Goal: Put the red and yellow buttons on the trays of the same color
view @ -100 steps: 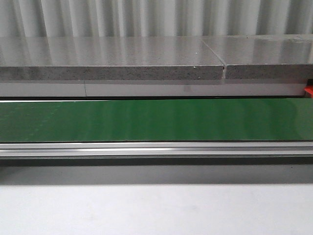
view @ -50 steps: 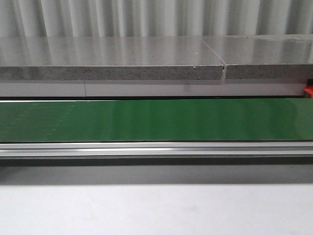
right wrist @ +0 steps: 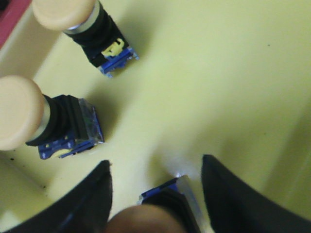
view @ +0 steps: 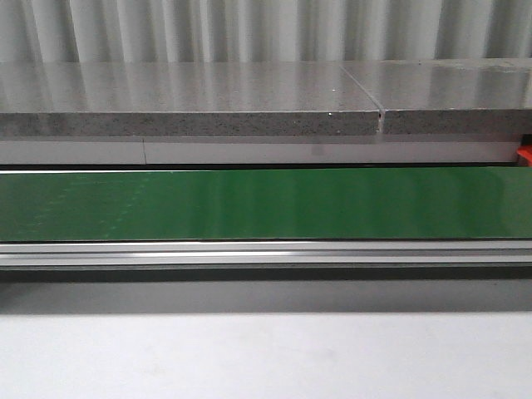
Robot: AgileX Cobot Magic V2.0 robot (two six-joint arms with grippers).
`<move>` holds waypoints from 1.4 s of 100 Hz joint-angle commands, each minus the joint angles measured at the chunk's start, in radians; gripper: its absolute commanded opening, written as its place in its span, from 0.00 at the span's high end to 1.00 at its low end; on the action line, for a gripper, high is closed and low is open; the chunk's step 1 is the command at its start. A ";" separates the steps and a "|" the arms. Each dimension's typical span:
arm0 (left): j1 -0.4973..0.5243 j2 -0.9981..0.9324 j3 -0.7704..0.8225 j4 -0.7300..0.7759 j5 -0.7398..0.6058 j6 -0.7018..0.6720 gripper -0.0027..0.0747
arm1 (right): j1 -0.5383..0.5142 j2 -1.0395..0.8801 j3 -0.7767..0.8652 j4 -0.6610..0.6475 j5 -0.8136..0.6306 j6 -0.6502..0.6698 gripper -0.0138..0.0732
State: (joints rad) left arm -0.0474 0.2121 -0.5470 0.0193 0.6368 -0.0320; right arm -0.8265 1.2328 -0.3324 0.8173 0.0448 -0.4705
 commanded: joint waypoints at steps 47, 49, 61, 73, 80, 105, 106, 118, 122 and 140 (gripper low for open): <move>-0.006 0.010 -0.027 -0.002 -0.072 -0.002 0.99 | 0.050 -0.153 -0.117 0.004 0.058 -0.007 0.13; -0.006 0.010 -0.027 -0.002 -0.072 -0.002 0.99 | 0.061 -0.169 -0.117 0.004 0.054 -0.007 0.13; -0.006 0.010 -0.027 -0.002 -0.072 -0.002 0.99 | 0.128 -0.265 -0.117 0.003 0.034 -0.013 0.13; -0.006 0.010 -0.027 -0.002 -0.072 -0.002 0.99 | 0.207 -0.367 -0.117 0.003 0.022 -0.044 0.13; -0.006 0.010 -0.027 -0.002 -0.072 -0.002 0.99 | 0.259 -0.415 -0.131 0.002 0.024 -0.069 0.13; -0.006 0.010 -0.027 -0.002 -0.072 -0.002 0.99 | 0.434 -0.468 -0.299 -0.005 0.190 -0.212 0.13; -0.006 0.010 -0.027 -0.002 -0.072 -0.002 0.99 | 0.441 -0.468 -0.309 -0.005 0.195 -0.215 0.13; -0.006 0.010 -0.027 -0.002 -0.073 -0.002 0.99 | 0.491 -0.470 -0.375 -0.006 0.268 -0.254 0.13; -0.006 0.010 -0.027 -0.002 -0.073 -0.002 0.99 | 0.506 -0.472 -0.386 -0.006 0.286 -0.272 0.13; -0.006 0.010 -0.027 -0.002 -0.073 -0.002 0.99 | 0.597 -0.523 -0.385 -0.009 0.320 -0.324 0.14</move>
State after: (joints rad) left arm -0.0474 0.2121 -0.5470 0.0193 0.6368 -0.0320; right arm -0.2625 0.7436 -0.6838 0.8031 0.3847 -0.7573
